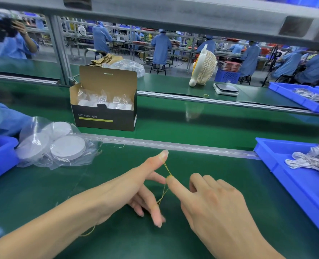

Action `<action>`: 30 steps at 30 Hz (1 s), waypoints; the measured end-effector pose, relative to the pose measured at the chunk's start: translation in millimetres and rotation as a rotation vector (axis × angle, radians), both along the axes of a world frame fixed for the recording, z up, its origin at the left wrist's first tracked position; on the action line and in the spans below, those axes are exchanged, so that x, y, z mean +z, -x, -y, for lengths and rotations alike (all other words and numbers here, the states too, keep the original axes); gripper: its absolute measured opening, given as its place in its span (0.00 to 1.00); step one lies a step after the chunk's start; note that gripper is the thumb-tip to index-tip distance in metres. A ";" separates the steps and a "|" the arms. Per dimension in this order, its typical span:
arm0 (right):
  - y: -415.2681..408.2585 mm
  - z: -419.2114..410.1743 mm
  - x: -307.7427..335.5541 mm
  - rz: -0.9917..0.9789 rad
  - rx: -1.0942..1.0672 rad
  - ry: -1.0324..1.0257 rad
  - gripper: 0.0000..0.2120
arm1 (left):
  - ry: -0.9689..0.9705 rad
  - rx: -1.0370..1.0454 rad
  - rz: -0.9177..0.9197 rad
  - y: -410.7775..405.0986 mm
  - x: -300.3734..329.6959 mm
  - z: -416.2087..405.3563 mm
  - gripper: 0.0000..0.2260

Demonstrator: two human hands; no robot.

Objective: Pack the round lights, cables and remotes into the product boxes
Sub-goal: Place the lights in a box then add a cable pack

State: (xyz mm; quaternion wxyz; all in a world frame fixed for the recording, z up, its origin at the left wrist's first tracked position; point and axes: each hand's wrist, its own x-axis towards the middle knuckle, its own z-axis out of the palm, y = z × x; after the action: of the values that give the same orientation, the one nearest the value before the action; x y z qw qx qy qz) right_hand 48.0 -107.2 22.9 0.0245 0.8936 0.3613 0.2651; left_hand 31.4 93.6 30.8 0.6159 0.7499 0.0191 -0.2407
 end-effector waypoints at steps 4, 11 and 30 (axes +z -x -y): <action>0.2 -0.3 1.7 -0.015 -0.020 -0.011 0.37 | 0.009 -0.029 -0.071 -1.3 -8.2 -11.3 0.45; 10.0 -9.5 -0.5 -0.021 -0.003 -0.087 0.36 | 0.159 -0.016 -0.153 1.9 -3.1 -10.3 0.46; -4.7 4.6 -0.6 -0.206 0.312 -0.319 0.09 | 0.456 0.055 -0.268 3.4 0.4 9.2 0.39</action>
State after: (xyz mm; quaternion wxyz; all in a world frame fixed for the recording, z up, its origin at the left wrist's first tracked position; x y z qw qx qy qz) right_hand 52.7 -111.8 22.3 -0.1950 0.8419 0.4490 0.2270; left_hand 28.0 84.4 31.2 0.7673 0.5524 0.0661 -0.3188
